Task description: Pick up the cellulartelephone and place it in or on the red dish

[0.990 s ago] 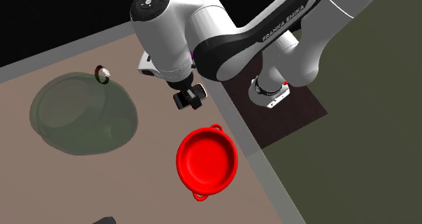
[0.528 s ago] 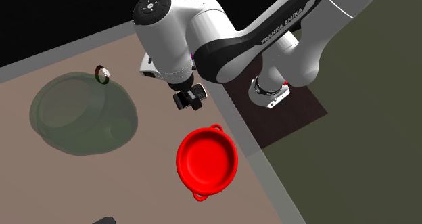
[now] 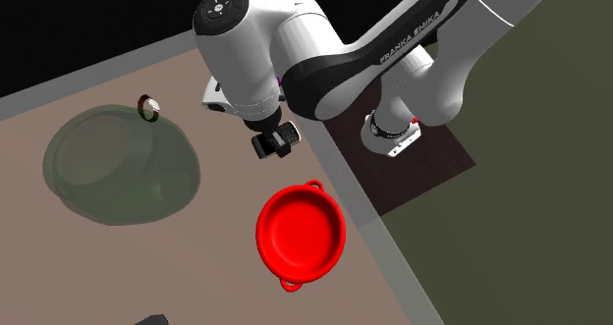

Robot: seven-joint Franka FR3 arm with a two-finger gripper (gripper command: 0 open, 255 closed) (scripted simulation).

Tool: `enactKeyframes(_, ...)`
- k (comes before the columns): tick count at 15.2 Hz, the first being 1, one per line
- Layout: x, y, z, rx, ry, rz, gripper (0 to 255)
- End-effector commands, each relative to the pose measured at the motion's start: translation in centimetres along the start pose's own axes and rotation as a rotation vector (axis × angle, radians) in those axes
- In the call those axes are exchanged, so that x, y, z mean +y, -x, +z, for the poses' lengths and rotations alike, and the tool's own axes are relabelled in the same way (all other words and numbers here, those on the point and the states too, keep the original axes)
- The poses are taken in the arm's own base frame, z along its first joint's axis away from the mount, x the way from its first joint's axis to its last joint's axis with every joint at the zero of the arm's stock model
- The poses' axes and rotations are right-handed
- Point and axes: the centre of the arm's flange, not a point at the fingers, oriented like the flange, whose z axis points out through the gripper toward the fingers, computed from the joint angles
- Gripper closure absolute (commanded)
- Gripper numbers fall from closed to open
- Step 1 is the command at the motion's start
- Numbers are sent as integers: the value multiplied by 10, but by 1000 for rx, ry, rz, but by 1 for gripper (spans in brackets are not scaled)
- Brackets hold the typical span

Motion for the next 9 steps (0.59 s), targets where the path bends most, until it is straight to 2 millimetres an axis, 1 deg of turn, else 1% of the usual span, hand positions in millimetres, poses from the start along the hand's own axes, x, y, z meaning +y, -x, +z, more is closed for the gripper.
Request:
enactKeyframes(1,0,0,1,-3,-1,-1,255)
enactKeyframes(4,0,0,1,-3,-1,-1,255)
enactKeyframes(9,-2,1,-25,-3,-1,-1,255)
